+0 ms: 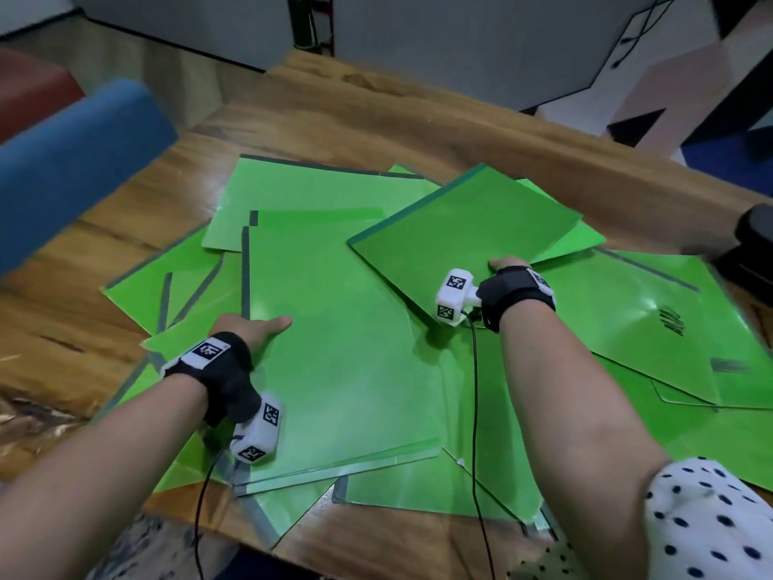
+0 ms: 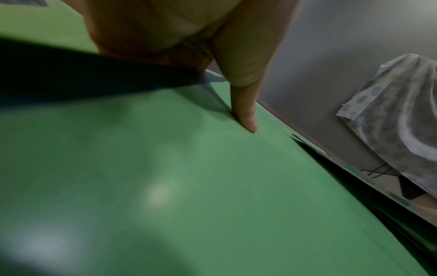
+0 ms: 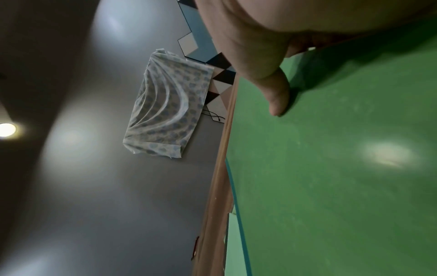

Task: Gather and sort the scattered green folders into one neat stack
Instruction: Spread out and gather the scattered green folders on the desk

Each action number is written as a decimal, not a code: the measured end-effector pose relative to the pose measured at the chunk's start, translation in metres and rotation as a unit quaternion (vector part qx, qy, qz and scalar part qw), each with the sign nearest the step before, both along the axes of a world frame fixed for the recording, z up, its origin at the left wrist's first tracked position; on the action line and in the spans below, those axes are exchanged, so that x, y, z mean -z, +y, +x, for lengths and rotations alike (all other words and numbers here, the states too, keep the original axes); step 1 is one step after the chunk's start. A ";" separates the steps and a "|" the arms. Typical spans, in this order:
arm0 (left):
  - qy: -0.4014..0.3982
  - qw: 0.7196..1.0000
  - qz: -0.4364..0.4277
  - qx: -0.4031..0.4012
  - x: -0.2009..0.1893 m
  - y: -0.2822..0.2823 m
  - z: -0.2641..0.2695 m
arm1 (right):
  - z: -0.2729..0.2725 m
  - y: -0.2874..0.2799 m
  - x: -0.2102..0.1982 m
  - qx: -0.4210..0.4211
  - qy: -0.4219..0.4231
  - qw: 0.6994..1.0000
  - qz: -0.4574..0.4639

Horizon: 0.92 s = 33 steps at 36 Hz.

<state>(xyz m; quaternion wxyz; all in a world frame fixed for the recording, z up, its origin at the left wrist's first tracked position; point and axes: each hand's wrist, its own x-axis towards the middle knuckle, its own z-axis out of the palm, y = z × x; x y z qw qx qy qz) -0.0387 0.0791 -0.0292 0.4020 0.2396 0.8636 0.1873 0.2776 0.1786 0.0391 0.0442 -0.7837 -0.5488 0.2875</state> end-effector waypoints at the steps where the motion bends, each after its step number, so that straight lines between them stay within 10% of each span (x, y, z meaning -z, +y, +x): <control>1: -0.001 1.000 -0.002 0.002 -0.001 0.000 0.000 | -0.001 -0.002 -0.002 -0.002 -0.013 1.000 0.000; 6: -0.005 1.000 -0.001 0.018 -0.006 -0.004 0.001 | -0.016 0.013 -0.015 0.040 0.036 0.995 0.081; 13: -0.035 0.999 0.008 0.033 -0.016 -0.012 -0.005 | -0.007 0.013 -0.072 0.307 0.153 0.909 0.238; 19: -0.036 0.998 0.047 0.025 -0.025 -0.021 0.001 | 0.027 -0.020 -0.129 0.209 0.017 0.925 0.316; 24: -0.057 0.994 0.090 -0.001 -0.032 -0.028 0.013 | 0.055 -0.042 -0.136 0.157 0.156 0.909 0.352; 28: -0.068 0.990 0.126 -0.002 -0.034 -0.038 0.021 | 0.053 -0.074 -0.101 0.171 0.352 0.877 0.280; 33: -0.093 0.983 0.157 0.032 -0.038 -0.056 0.036 | 0.036 -0.119 -0.021 0.210 0.364 0.902 0.099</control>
